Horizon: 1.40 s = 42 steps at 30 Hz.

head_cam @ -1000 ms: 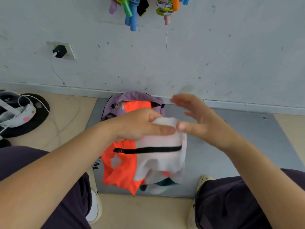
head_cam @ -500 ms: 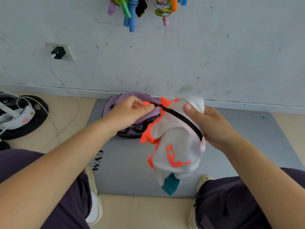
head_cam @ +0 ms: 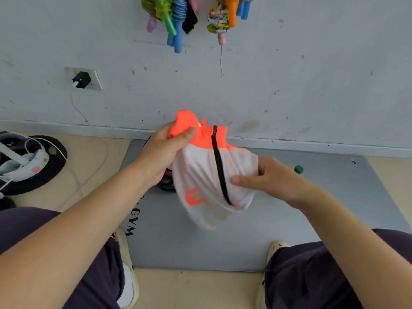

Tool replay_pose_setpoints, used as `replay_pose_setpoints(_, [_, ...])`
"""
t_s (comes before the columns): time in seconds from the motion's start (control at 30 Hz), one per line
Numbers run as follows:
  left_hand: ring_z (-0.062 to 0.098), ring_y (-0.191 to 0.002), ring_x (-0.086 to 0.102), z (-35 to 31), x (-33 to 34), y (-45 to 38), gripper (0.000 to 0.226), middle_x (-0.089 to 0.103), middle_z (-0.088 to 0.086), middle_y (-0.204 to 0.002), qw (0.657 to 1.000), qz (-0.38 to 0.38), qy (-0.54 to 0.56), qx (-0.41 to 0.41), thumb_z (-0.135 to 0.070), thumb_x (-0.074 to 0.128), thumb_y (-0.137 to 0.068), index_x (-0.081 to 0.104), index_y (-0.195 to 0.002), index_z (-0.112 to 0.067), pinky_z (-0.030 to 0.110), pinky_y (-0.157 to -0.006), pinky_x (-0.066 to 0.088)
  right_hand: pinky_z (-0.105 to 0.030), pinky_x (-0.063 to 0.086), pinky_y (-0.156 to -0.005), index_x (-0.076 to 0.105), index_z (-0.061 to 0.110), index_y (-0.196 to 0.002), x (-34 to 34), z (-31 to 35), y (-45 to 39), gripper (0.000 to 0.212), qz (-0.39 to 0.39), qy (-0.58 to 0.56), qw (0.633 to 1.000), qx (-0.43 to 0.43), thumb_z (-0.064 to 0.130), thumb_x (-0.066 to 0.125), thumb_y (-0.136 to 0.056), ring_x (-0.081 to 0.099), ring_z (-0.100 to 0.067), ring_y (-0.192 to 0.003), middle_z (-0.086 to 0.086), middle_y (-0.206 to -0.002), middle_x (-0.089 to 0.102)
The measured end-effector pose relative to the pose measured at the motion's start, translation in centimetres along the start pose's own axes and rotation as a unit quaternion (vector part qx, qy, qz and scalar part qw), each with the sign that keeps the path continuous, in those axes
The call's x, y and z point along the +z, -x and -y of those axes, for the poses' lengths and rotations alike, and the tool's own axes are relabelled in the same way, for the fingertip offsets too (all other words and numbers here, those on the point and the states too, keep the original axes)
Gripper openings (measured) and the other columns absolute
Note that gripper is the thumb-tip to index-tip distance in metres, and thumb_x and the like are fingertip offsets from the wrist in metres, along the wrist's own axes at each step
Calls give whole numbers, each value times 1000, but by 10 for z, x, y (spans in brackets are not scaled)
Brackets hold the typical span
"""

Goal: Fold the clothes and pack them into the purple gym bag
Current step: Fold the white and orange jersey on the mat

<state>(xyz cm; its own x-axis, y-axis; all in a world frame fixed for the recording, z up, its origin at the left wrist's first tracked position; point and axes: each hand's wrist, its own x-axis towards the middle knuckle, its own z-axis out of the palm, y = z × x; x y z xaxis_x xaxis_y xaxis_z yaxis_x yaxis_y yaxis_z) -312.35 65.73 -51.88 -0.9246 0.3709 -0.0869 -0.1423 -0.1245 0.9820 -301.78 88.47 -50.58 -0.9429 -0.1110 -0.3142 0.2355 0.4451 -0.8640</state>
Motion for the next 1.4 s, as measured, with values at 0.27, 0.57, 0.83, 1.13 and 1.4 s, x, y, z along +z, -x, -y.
replay_pose_setpoints(0.27, [10,-88,65,-25,13,29,4,72,-2,-92,986,138,-87,37,-28,74,-82,76,-85,-27,27,-87,51,-36,54,-89,63,25,-103,12,8,2,45,-92,15,991,-94,47,82,-69,66,-14,-95,7,-100,68])
replay_pose_setpoints(0.57, [1,-103,65,-23,17,35,20,73,-12,-107,957,194,-198,87,-31,72,-85,72,-105,-29,19,-92,49,-42,48,-73,62,-3,-97,26,23,5,44,-48,-132,984,-108,32,79,-76,60,-24,-79,-22,-88,66])
replay_pose_setpoints(0.83, [6,-90,61,-13,23,36,39,66,-6,-99,925,189,-314,103,-34,76,-83,63,-117,-23,23,-78,50,-44,54,-75,71,5,-97,32,22,6,34,-77,-144,981,-107,35,74,-81,66,-25,-80,-21,-92,71])
replay_pose_setpoints(1.13, [5,-54,32,-10,13,32,34,36,-12,-57,907,226,-356,6,-30,76,-83,51,-61,-21,20,-52,27,-45,54,-88,76,18,-102,23,8,-2,18,-89,-180,976,-87,26,66,-89,70,-22,-92,-9,-100,75])
replay_pose_setpoints(1.4, [28,-93,51,-12,-7,21,54,52,7,-93,827,239,-509,10,-48,77,-76,56,-77,1,42,-93,42,-27,56,-79,74,22,-110,7,1,-1,22,-56,-176,976,-116,28,62,-92,70,-16,-98,-3,-106,75])
